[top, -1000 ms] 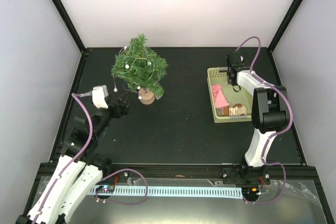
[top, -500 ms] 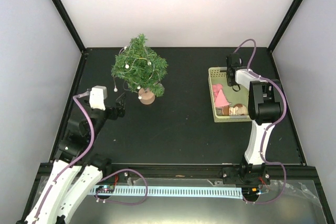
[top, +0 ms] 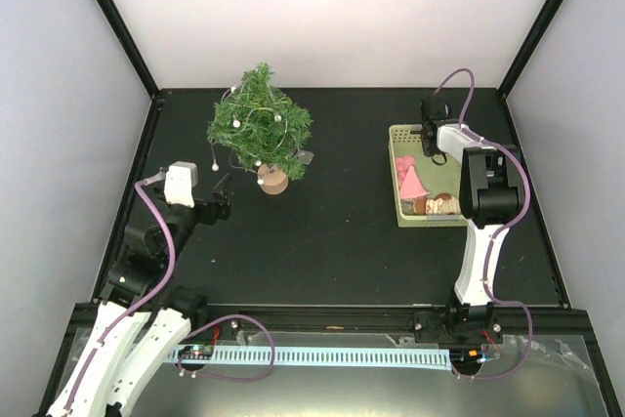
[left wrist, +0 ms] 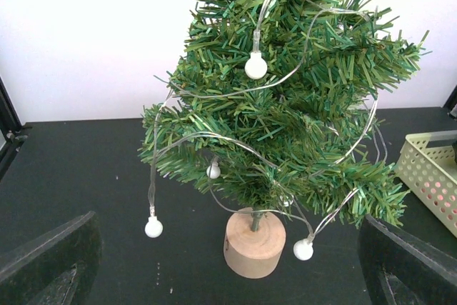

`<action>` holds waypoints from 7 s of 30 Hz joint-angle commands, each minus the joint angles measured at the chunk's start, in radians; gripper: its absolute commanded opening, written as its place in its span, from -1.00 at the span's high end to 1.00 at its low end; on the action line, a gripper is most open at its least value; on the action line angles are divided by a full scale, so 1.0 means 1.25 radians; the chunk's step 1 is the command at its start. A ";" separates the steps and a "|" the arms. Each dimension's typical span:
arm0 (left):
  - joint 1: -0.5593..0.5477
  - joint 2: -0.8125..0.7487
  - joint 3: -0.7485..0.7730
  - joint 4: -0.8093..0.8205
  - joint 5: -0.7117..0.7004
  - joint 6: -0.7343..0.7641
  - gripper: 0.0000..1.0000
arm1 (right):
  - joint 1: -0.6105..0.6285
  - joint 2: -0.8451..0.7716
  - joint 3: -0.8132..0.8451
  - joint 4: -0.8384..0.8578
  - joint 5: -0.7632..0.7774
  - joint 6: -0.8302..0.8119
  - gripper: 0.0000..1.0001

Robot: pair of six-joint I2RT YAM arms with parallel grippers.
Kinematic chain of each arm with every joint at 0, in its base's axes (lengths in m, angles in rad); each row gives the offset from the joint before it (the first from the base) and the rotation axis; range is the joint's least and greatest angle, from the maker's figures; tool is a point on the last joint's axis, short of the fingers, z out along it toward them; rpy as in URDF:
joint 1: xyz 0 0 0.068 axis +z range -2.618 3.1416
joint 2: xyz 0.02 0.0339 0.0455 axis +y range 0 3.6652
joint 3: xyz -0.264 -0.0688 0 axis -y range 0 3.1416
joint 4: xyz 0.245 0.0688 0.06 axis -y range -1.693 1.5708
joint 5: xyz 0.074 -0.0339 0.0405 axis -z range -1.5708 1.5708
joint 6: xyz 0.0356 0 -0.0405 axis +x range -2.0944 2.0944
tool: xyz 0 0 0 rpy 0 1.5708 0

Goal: Decorate the small christmas tree

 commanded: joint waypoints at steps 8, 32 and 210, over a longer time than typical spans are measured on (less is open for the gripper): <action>-0.008 -0.016 -0.002 0.000 -0.002 0.023 -0.98 | -0.011 0.028 0.013 -0.026 0.053 -0.032 -0.11; -0.007 0.010 0.018 -0.026 -0.074 -0.025 -0.97 | 0.175 -0.395 -0.083 -0.137 -0.054 0.040 0.17; -0.110 0.320 0.011 0.291 0.315 0.151 0.97 | 0.590 -0.499 -0.305 0.299 -0.505 -0.167 0.20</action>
